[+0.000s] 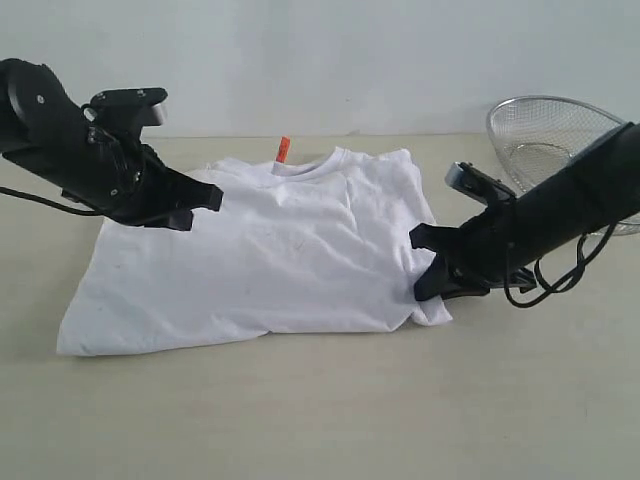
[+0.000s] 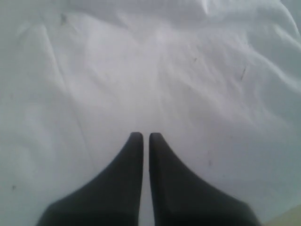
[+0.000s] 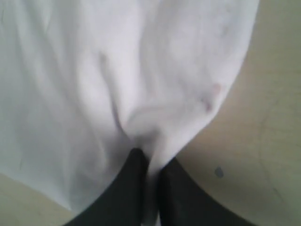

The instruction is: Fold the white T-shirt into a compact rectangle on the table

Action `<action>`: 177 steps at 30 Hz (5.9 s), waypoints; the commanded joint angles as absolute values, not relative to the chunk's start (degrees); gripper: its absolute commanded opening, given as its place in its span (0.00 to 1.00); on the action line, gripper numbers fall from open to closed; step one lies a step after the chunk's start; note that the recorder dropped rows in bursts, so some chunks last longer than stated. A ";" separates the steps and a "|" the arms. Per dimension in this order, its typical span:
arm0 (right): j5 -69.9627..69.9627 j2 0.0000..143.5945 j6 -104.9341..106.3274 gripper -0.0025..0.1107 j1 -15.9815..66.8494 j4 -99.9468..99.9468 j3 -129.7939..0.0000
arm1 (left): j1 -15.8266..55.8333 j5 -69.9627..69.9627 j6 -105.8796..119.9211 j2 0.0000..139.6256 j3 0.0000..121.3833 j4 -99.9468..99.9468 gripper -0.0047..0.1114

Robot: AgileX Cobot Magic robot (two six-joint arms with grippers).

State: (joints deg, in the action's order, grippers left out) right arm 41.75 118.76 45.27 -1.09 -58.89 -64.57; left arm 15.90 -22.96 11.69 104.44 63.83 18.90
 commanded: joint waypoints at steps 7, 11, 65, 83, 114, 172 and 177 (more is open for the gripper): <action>42.24 113.38 48.84 0.02 -1.15 -60.70 -64.13 | 15.95 -20.76 13.12 105.01 63.61 18.17 0.08; 46.96 111.68 49.56 0.02 -0.11 -62.46 -66.26 | 15.95 -20.76 13.12 104.51 63.61 18.18 0.08; 41.87 130.61 40.20 0.13 37.01 -69.19 -100.93 | 9.19 -36.27 2.38 81.47 63.61 4.86 0.08; 42.39 122.99 29.35 0.57 33.08 -61.65 -97.62 | 9.19 -36.39 2.58 81.47 63.61 0.70 0.08; 25.74 122.48 28.43 0.57 27.93 -74.34 -75.27 | 9.19 -36.89 -4.34 95.50 63.61 -20.59 0.08; 53.93 116.95 35.25 0.04 -0.95 -43.37 -75.39 | 9.41 -35.44 14.60 87.45 63.61 17.64 0.08; 52.98 114.42 35.43 0.30 -0.95 -42.56 -75.39 | 9.41 -35.63 16.71 87.65 63.61 20.62 0.08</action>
